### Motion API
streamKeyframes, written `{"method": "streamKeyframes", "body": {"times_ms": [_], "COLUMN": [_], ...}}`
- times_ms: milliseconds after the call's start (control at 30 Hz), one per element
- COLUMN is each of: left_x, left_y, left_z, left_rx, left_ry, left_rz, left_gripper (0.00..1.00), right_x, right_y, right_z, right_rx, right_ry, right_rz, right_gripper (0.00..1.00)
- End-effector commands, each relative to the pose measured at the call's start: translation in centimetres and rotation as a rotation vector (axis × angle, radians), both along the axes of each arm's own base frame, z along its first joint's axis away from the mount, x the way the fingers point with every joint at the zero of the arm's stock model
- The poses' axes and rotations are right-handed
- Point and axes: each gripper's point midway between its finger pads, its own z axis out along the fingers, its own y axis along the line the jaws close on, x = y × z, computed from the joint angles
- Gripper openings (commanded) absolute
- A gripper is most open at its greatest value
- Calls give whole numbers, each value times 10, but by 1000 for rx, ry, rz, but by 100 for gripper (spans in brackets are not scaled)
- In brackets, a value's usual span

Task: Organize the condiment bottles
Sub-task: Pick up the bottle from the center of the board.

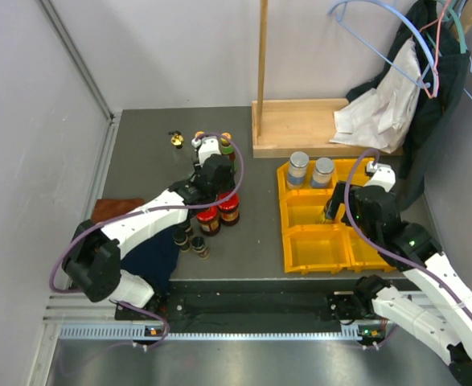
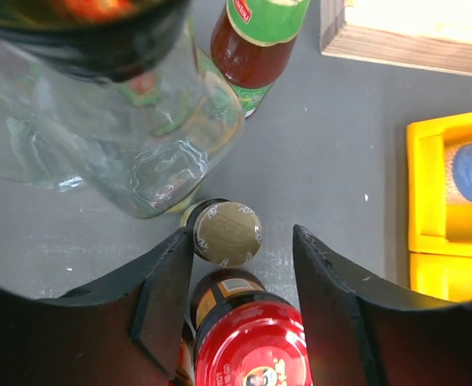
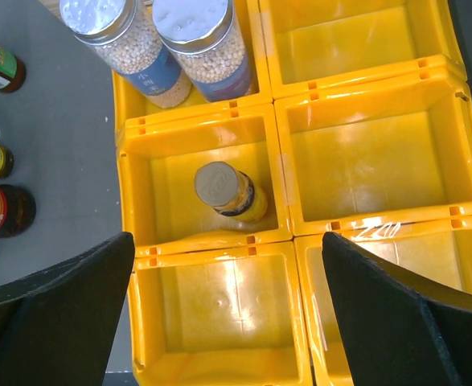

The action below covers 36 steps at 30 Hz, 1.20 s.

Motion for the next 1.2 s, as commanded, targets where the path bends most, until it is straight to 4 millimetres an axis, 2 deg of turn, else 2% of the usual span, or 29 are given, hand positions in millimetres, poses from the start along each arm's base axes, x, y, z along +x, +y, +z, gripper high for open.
{"method": "streamKeyframes", "body": {"times_ms": [0, 67, 267, 433, 700, 833, 867, 967, 1167], "left_x": [17, 18, 16, 13, 7, 0, -1, -8, -33], "left_y": [-8, -8, -7, -7, -21, -43, -48, -62, -99], "left_z": [21, 19, 16, 19, 41, 71, 85, 110, 138], "left_rx": [-38, -25, -8, -2, 16, 2, -16, -52, -100], "left_ry": [-73, -72, -69, -77, -131, -191, -215, -260, -311], "left_rz": [45, 53, 58, 51, -6, -92, -106, -165, -365], "left_gripper": [55, 52, 33, 0, 0, 0, 0, 0, 0], "right_x": [2, 1, 0, 0, -1, -2, -3, -4, -6], "right_y": [-7, -8, -11, -11, -13, -17, -17, -20, -22], "right_z": [6, 6, 5, 6, 8, 11, 11, 14, 17], "right_rx": [-8, -10, -15, -9, -11, -12, -14, -13, 0], "right_ry": [-33, -33, -37, -40, -47, -55, -56, -63, -70], "right_rz": [-23, -26, -34, -37, -46, -59, -60, -69, -86], "right_gripper": [99, 99, 99, 99, 99, 99, 99, 99, 99]}}
